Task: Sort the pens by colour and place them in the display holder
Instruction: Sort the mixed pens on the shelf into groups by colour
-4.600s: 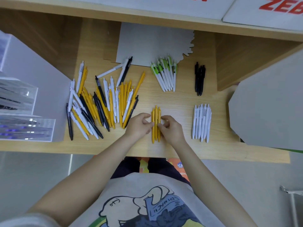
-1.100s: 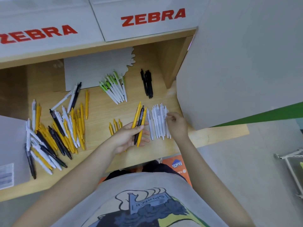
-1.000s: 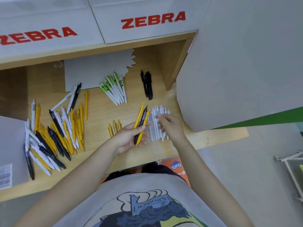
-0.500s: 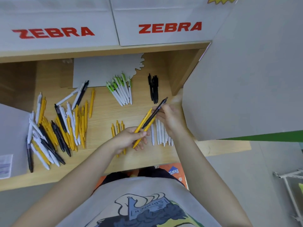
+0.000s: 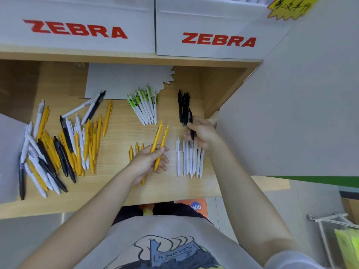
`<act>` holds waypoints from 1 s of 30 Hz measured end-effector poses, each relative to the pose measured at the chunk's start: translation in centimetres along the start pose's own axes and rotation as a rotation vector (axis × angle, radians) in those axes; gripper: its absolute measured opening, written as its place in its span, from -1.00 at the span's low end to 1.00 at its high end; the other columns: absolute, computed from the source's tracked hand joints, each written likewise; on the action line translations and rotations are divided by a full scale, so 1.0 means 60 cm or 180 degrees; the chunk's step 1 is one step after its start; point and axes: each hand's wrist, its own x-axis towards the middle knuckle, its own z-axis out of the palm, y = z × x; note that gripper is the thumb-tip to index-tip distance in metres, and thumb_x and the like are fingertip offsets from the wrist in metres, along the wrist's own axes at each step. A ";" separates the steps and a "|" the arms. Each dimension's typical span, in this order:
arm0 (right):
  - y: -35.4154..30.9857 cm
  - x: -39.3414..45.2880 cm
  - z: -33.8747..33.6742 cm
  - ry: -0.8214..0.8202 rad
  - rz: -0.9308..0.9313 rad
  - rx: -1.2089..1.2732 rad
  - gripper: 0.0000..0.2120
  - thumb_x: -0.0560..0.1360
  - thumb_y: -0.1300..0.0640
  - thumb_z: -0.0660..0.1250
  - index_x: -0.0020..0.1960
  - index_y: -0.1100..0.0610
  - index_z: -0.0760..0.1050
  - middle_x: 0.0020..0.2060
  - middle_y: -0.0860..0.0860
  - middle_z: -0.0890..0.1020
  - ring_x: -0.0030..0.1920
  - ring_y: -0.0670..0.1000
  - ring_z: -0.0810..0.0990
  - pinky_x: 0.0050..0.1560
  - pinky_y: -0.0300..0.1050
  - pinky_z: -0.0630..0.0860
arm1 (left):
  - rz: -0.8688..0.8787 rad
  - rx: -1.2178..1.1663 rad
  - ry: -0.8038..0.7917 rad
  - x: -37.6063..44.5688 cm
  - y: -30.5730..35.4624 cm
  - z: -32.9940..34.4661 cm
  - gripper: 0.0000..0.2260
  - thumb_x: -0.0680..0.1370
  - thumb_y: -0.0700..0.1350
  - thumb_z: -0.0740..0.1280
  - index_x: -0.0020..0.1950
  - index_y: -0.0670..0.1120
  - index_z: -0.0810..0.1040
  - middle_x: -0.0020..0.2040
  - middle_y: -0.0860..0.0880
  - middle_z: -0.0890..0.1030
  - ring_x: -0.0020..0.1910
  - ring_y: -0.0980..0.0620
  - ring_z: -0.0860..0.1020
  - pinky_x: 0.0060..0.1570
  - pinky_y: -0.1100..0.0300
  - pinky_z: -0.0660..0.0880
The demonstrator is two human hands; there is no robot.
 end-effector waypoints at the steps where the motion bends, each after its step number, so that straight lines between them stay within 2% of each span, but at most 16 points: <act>1: -0.003 0.003 0.002 0.0145 -0.0013 -0.0033 -0.72 0.59 0.30 0.30 0.24 0.05 0.43 -0.15 0.15 0.61 -0.34 0.00 0.56 -0.34 -0.13 0.55 | 0.0007 -0.0027 0.0011 0.000 0.000 0.000 -0.80 0.66 -0.04 0.26 0.19 -0.12 0.55 -0.22 -0.10 0.62 -0.31 -0.02 0.60 -0.33 0.17 0.45; 3: -0.005 0.013 0.009 0.0467 -0.0051 -0.0127 -0.68 0.58 0.24 0.34 0.28 0.04 0.38 -0.06 0.16 0.66 -0.40 -0.02 0.50 -0.44 -0.16 0.47 | 0.0013 -0.0061 0.0036 0.000 0.000 0.001 -0.79 0.66 -0.03 0.26 0.19 -0.12 0.55 -0.21 -0.10 0.62 -0.30 -0.02 0.60 -0.34 0.18 0.46; 5: -0.001 0.025 0.013 0.0675 -0.0124 -0.0030 -0.63 0.57 0.24 0.34 0.34 0.13 0.36 0.00 0.17 0.66 -0.41 -0.04 0.50 -0.39 -0.18 0.48 | 0.0023 -0.0093 0.0051 0.001 0.000 0.003 -0.79 0.66 -0.02 0.27 0.19 -0.12 0.55 -0.21 -0.11 0.62 -0.30 -0.02 0.60 -0.35 0.18 0.46; 7: 0.005 0.032 0.014 0.0654 -0.0143 0.0268 -0.57 0.57 0.27 0.33 0.40 0.22 0.32 0.13 0.20 0.60 -0.26 -0.02 0.60 -0.12 -0.16 0.60 | 0.0031 -0.0099 0.0074 0.002 0.000 0.006 -0.79 0.65 -0.02 0.27 0.19 -0.12 0.55 -0.20 -0.12 0.62 -0.30 -0.03 0.60 -0.35 0.18 0.46; 9: 0.012 0.037 0.009 0.0475 -0.0149 0.0549 -0.50 0.58 0.35 0.29 0.48 0.26 0.24 0.27 0.19 0.45 0.01 0.05 0.64 0.20 -0.05 0.57 | 0.0035 -0.0093 0.0093 0.002 -0.001 0.008 -0.79 0.65 -0.03 0.27 0.18 -0.12 0.55 -0.20 -0.12 0.62 -0.29 -0.03 0.60 -0.35 0.18 0.46; 10: 0.016 0.039 0.005 0.0393 -0.0186 0.0610 -0.47 0.58 0.38 0.27 0.50 0.27 0.20 0.32 0.18 0.39 0.11 0.08 0.62 0.27 -0.01 0.53 | 0.0039 -0.0089 0.0096 0.002 -0.002 0.009 -0.79 0.66 -0.03 0.27 0.18 -0.12 0.55 -0.19 -0.12 0.62 -0.29 -0.03 0.60 -0.35 0.18 0.47; 12: 0.022 0.041 0.001 0.0354 -0.0276 0.0504 -0.42 0.55 0.42 0.27 0.52 0.29 0.17 0.39 0.19 0.33 0.16 0.06 0.59 0.32 -0.01 0.49 | 0.0037 -0.0091 0.0099 0.001 -0.005 0.011 -0.79 0.66 -0.03 0.26 0.19 -0.13 0.55 -0.19 -0.12 0.62 -0.28 -0.04 0.60 -0.36 0.18 0.47; 14: 0.026 0.043 0.000 0.0477 -0.0337 0.0253 -0.45 0.54 0.40 0.30 0.49 0.28 0.23 0.34 0.17 0.41 0.10 0.02 0.63 0.27 -0.09 0.52 | 0.0009 -0.0105 0.0101 0.000 -0.008 0.013 -0.78 0.66 -0.04 0.26 0.20 -0.14 0.54 -0.19 -0.13 0.62 -0.29 -0.05 0.60 -0.37 0.19 0.47; 16: 0.028 0.048 -0.001 0.0661 -0.0373 0.0117 -0.56 0.55 0.37 0.31 0.40 0.26 0.35 0.16 0.14 0.56 0.00 0.00 0.68 0.11 -0.19 0.59 | -0.0010 -0.0096 0.0104 -0.002 -0.012 0.015 -0.77 0.65 -0.04 0.27 0.21 -0.15 0.53 -0.19 -0.13 0.62 -0.29 -0.05 0.60 -0.37 0.18 0.47; 18: 0.029 0.060 -0.002 0.0860 -0.0425 -0.0077 -0.70 0.54 0.32 0.34 0.26 0.21 0.47 -0.08 0.10 0.65 -0.11 0.01 0.71 0.00 -0.16 0.63 | -0.0010 -0.0103 0.0125 -0.003 -0.016 0.015 -0.77 0.65 -0.04 0.27 0.22 -0.15 0.53 -0.21 -0.12 0.62 -0.29 -0.05 0.60 -0.37 0.18 0.48; 20: 0.029 0.073 -0.003 0.1064 -0.0473 -0.0374 -0.79 0.52 0.24 0.38 0.15 0.13 0.52 -0.22 0.05 0.70 -0.17 0.00 0.72 -0.01 -0.08 0.64 | 0.0005 -0.0113 0.0163 -0.004 -0.020 0.013 -0.77 0.65 -0.04 0.27 0.21 -0.15 0.54 -0.21 -0.11 0.63 -0.28 -0.06 0.61 -0.36 0.18 0.48; 22: 0.026 0.078 -0.003 0.1135 -0.0542 -0.0387 -0.79 0.51 0.22 0.40 0.14 0.13 0.54 -0.15 0.04 0.71 -0.13 -0.01 0.71 -0.04 -0.16 0.63 | 0.0012 -0.0134 0.0201 -0.004 -0.021 0.009 -0.77 0.65 -0.04 0.27 0.22 -0.14 0.54 -0.21 -0.12 0.63 -0.27 -0.06 0.61 -0.34 0.16 0.50; 25: 0.029 0.076 -0.002 0.1007 -0.0691 -0.0475 -0.65 0.50 0.17 0.43 0.27 0.12 0.53 0.10 0.00 0.65 0.09 -0.05 0.62 0.07 -0.26 0.52 | 0.0005 -0.0231 0.0250 -0.002 -0.019 0.003 -0.77 0.65 -0.04 0.28 0.22 -0.13 0.55 -0.19 -0.11 0.64 -0.24 -0.08 0.63 -0.28 0.13 0.53; 27: 0.032 0.061 -0.003 0.0941 -0.0785 -0.0569 -0.59 0.50 0.14 0.43 0.33 0.13 0.50 0.16 -0.03 0.62 0.15 -0.08 0.57 0.10 -0.33 0.46 | 0.0019 -0.0304 0.0263 0.000 -0.016 0.003 -0.78 0.65 -0.05 0.28 0.21 -0.12 0.56 -0.18 -0.11 0.65 -0.24 -0.07 0.64 -0.27 0.12 0.56; 30: 0.037 0.024 -0.001 0.0945 -0.0983 -0.0673 -0.73 0.55 0.16 0.35 0.24 0.12 0.57 0.09 -0.04 0.64 0.07 -0.13 0.59 -0.10 -0.51 0.44 | 0.0090 -0.0326 0.0278 0.003 -0.013 0.006 -0.78 0.65 -0.03 0.27 0.20 -0.12 0.56 -0.19 -0.11 0.65 -0.28 -0.05 0.62 -0.30 0.13 0.53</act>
